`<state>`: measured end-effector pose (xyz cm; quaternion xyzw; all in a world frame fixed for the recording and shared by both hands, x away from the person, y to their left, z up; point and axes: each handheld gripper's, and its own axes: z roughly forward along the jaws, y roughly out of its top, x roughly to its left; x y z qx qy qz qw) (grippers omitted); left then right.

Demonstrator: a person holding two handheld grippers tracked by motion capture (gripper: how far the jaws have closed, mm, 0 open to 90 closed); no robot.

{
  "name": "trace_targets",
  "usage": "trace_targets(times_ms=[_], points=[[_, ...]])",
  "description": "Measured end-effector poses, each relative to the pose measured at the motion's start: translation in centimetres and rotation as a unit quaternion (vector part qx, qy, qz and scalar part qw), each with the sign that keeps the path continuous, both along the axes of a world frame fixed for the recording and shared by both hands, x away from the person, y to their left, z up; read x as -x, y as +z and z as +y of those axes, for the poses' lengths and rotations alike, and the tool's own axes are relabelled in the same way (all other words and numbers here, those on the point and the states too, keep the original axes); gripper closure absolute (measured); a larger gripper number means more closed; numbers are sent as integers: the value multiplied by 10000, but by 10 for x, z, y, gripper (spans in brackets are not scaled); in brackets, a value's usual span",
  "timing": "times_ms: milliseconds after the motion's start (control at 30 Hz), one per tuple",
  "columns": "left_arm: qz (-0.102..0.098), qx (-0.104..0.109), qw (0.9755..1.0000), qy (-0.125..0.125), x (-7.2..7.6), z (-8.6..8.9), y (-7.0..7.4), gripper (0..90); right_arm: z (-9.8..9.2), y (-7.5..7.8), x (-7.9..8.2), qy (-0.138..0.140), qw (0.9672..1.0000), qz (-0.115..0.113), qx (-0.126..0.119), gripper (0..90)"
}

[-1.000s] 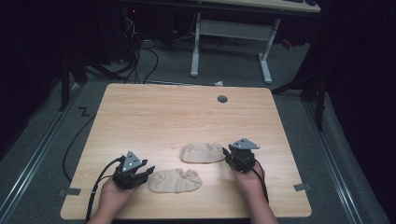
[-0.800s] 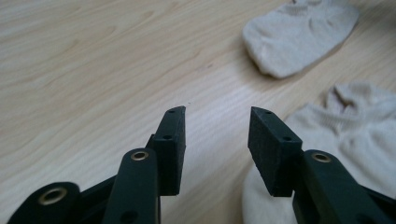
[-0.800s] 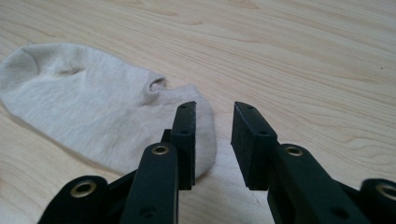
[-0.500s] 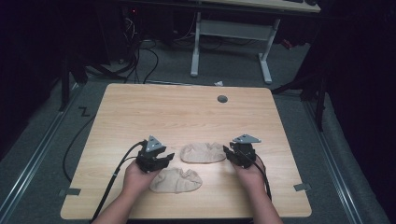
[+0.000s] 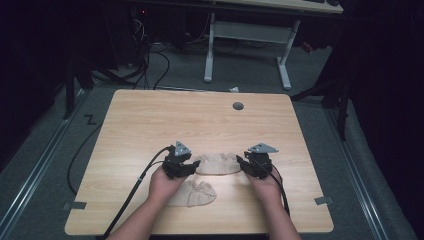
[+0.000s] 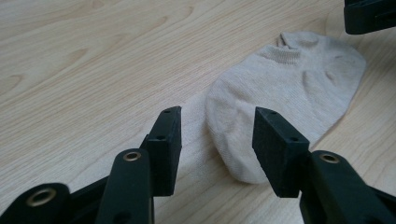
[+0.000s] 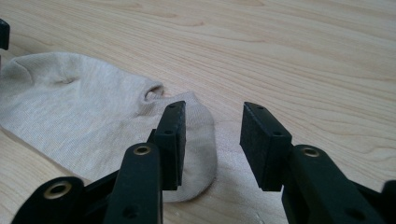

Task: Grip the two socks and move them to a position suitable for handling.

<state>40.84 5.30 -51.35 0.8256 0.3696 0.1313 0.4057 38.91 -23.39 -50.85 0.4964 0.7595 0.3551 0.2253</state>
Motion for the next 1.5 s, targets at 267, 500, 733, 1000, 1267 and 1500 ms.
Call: trace_targets(times_ms=[267,500,733,1000,1267,1500], points=[[123,-105,9999,33,-4,-6,-4,618,8,-8,-1,142,9995,252,103,615],[195,-318,9993,30,-3,-9,-8,720,9,-13,2,152,9990,350,243,619],[250,-397,9989,-2,-3,-10,-11,792,4,-17,3,117,9989,456,83,617],[163,-473,9987,-34,-1,-12,-9,863,9,-17,8,314,9985,435,115,844],[-145,-245,9996,26,3,-8,5,867,12,-7,13,291,9994,44,173,857],[-327,-214,9992,-11,12,1,18,867,15,8,22,332,9988,-338,92,857]])
